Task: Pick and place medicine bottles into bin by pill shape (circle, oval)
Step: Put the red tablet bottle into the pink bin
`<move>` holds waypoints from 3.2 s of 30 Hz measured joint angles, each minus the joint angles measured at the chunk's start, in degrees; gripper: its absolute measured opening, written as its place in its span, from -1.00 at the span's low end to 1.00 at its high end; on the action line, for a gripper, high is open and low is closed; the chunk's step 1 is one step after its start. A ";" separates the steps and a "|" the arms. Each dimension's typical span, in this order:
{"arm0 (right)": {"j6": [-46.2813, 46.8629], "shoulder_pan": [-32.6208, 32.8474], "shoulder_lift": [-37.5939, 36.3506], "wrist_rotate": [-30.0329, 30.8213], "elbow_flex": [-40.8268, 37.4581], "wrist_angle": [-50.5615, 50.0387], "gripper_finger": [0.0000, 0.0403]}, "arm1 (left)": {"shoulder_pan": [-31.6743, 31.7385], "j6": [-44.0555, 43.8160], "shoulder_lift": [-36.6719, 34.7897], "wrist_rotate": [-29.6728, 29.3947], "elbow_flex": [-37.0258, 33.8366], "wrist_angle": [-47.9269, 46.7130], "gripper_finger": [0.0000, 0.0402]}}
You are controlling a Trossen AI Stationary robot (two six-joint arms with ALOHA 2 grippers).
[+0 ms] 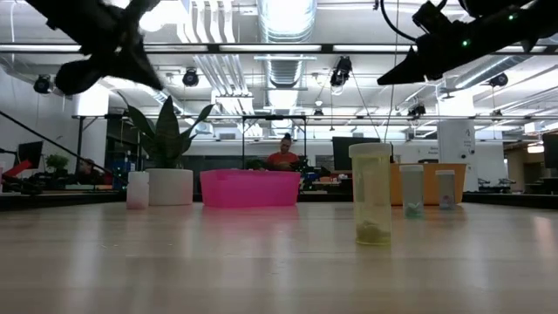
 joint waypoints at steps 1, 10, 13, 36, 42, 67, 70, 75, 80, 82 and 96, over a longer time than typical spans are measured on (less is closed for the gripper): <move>-0.08 -0.63 0.05 0.00 0.00 -0.01 -0.12 | 0.86 -2.37 1.14 2.52 0.62 -3.01 -1.00; -0.54 -7.63 0.10 -0.02 0.04 1.43 -0.12 | 11.18 1.13 10.01 26.73 6.09 -6.49 -1.00; -0.12 -9.09 0.23 -0.01 0.04 3.23 -0.12 | 12.09 9.59 13.29 30.00 9.22 -4.56 -1.00; 6.93 -9.55 -0.26 -3.14 1.15 5.04 -0.12 | 20.82 88.47 51.03 36.08 44.35 19.64 -1.00; 6.39 -9.55 -0.40 -3.12 1.11 4.32 -0.12 | 23.59 89.11 59.35 39.87 44.31 34.72 -1.00; 5.80 -9.55 -0.29 -3.14 0.85 4.02 -0.12 | 25.17 84.71 71.31 39.64 44.45 45.50 -0.37; 5.33 -9.55 -0.29 -3.14 0.79 3.85 -0.12 | 25.15 84.67 71.32 35.68 44.03 45.51 -0.12; 5.25 -9.55 -0.29 -3.14 0.72 3.81 -0.12 | 25.63 84.64 71.34 37.04 43.54 45.84 0.11; 5.29 -9.55 -0.29 -3.12 0.72 3.79 -0.12 | 25.76 84.51 71.36 39.14 43.28 46.64 0.14; 5.31 -9.55 -0.29 -3.12 0.72 3.77 -0.12 | 25.76 84.51 71.36 39.20 43.28 46.86 0.14; 5.38 -9.56 -0.29 -3.08 0.72 3.66 -0.12 | 26.00 83.09 75.01 39.24 43.21 51.21 0.14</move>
